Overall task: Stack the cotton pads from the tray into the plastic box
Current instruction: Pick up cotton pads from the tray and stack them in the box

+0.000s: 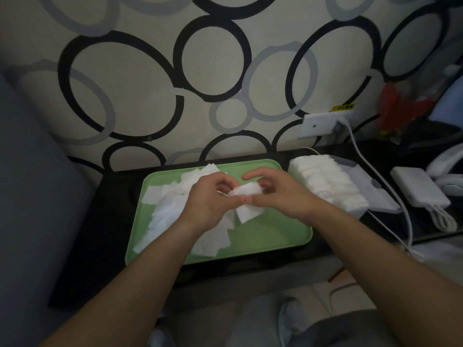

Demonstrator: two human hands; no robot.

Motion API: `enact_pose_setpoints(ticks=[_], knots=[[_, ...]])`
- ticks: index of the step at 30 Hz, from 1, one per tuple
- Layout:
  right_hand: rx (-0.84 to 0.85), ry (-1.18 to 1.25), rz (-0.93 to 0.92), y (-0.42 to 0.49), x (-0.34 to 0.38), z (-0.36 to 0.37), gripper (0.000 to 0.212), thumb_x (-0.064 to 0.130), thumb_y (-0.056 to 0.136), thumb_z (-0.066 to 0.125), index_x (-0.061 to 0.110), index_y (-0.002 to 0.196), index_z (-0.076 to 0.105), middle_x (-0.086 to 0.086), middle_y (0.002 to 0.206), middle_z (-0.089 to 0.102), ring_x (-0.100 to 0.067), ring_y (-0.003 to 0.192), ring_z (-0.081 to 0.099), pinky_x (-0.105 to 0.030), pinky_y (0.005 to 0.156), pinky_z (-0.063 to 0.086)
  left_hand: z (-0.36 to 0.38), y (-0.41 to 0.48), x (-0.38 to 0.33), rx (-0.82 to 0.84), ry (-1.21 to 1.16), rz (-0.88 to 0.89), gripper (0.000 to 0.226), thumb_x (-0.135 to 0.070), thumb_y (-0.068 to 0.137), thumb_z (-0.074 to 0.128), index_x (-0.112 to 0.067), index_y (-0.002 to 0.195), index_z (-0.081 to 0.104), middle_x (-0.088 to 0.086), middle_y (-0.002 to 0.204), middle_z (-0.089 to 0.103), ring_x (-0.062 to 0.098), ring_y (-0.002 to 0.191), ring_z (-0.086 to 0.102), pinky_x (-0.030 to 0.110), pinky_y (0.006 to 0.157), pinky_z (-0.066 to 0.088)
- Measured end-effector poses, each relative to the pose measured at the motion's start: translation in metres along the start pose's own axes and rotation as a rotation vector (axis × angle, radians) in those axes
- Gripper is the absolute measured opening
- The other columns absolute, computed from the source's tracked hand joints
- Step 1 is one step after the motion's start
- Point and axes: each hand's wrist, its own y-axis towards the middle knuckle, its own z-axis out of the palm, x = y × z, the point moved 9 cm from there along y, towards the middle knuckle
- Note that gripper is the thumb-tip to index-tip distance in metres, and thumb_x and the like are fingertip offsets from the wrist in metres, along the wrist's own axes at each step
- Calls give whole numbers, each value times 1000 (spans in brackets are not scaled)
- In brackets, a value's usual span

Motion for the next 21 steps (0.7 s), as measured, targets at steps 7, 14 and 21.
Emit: enact_pose_setpoints(ticks=[7, 14, 21], knots=[[-10, -364, -93, -15, 22, -33, 29, 15, 80, 80, 16, 109, 74, 7, 97, 73, -9, 88, 68, -30, 80, 56, 19, 5, -14, -49, -129, 21, 28, -12, 75, 87, -19, 92, 66, 9, 78, 73, 25, 76, 72, 43, 79, 60], [-286, -351, -54, -49, 38, -142, 16, -2, 80, 71, 8, 89, 63, -11, 86, 68, -12, 73, 59, -20, 67, 48, 75, 9, -39, -59, -120, 142, 18, -10, 85, 74, -26, 88, 68, -9, 80, 69, 5, 65, 61, 23, 63, 49], [-22, -690, 87, -48, 6, -151, 37, 3, 73, 69, 33, 96, 65, -1, 98, 64, -16, 83, 60, -32, 73, 52, 138, 8, -42, 31, 60, 151, 22, -16, 82, 75, -27, 96, 62, -9, 75, 62, 1, 53, 50, 24, 60, 45]])
